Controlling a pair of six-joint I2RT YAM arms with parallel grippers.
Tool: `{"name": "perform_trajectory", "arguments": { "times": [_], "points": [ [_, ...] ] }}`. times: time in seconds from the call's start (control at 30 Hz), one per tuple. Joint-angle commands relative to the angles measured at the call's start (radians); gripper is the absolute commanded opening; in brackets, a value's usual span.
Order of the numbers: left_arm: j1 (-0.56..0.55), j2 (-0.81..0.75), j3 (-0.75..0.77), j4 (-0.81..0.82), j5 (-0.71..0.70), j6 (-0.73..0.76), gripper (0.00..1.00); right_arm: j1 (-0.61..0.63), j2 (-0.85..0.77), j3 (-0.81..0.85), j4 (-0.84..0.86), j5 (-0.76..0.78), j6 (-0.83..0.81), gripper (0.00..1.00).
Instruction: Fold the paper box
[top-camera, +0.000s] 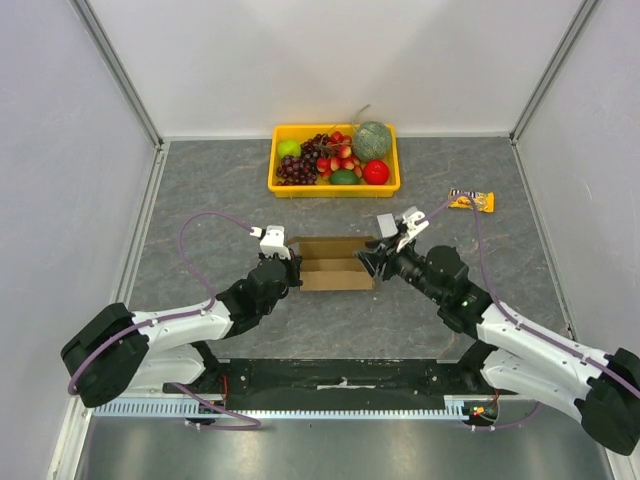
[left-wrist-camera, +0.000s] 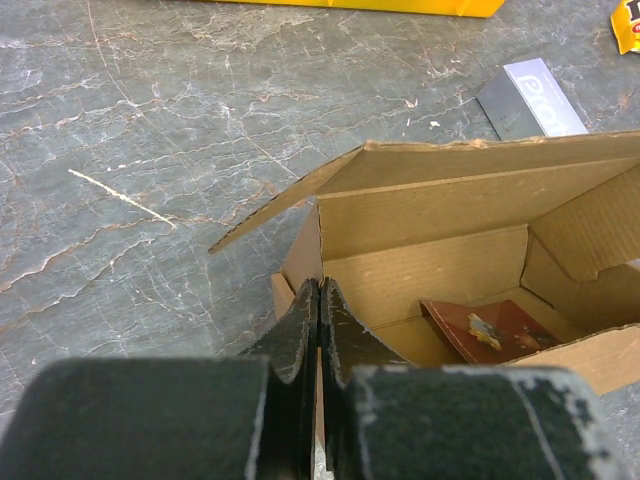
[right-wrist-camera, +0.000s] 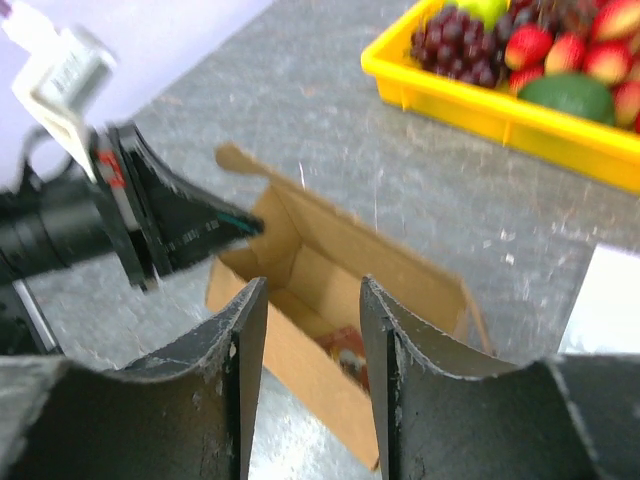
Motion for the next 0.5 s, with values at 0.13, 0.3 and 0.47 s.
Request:
{"name": "perform_trajectory", "arguments": {
  "times": [0.13, 0.3, 0.47],
  "points": [
    [-0.009, -0.02, -0.007, 0.0, -0.004, -0.011, 0.02, 0.003, 0.119, 0.34, -0.194, 0.118, -0.02, 0.51],
    [-0.01, -0.035, -0.012, 0.0, -0.001, -0.006, 0.02, 0.0, 0.415, 0.66, -0.476, 0.17, -0.008, 0.52],
    [-0.013, -0.058, -0.021, -0.001, 0.01, -0.002, 0.02, -0.015, 0.553, 0.769, -0.538, 0.184, 0.043, 0.48]
  ]
}}
